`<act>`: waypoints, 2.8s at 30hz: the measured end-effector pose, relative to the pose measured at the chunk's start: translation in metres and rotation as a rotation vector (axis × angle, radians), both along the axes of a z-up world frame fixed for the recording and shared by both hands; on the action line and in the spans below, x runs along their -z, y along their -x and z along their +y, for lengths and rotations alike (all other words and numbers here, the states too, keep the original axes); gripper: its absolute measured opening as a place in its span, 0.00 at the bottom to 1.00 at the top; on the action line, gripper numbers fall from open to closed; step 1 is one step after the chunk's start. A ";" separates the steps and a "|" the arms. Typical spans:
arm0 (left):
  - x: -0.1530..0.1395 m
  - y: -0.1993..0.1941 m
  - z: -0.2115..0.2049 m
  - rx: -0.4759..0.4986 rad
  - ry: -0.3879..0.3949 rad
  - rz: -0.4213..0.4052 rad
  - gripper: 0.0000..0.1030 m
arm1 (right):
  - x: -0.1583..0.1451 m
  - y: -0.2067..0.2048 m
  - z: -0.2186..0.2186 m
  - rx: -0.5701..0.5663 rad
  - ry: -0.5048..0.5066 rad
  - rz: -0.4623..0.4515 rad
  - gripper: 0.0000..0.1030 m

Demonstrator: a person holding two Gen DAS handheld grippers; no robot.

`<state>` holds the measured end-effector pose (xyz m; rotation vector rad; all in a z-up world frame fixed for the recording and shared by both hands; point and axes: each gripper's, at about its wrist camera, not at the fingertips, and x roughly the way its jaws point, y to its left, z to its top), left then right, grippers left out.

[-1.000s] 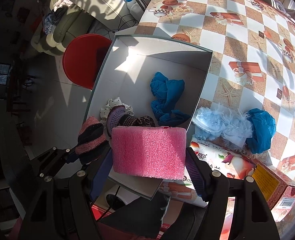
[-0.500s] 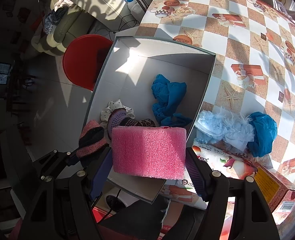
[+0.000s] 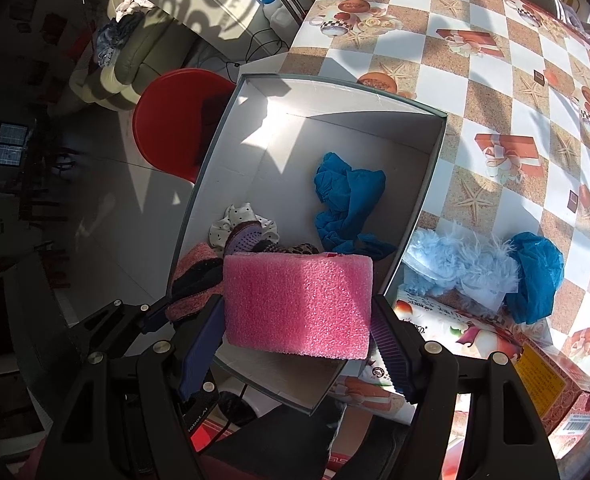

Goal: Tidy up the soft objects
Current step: 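Lower the pink foam block into the box and open both grippers, then reach the right gripper to the blue plastic bag while the left reaches the light blue fluffy item, then grasp the blue plastic bag with the right gripper while the left grasps the light blue fluffy item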

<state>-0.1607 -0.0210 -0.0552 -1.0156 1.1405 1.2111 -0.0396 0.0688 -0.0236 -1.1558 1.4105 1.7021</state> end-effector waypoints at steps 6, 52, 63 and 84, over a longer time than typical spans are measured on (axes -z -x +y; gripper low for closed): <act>-0.006 -0.003 0.000 -0.002 -0.034 -0.014 0.84 | 0.001 -0.006 0.001 0.028 0.008 0.005 0.84; 0.086 -0.212 0.088 0.074 0.324 0.007 1.00 | 0.189 -0.190 0.092 -0.262 0.315 -0.427 1.00; 0.142 -0.247 0.113 0.162 0.480 0.141 1.00 | 0.191 -0.274 0.093 -0.058 0.256 -0.447 1.00; 0.104 -0.248 0.120 0.134 0.440 0.027 1.00 | 0.141 -0.359 0.059 0.321 0.186 -0.270 1.00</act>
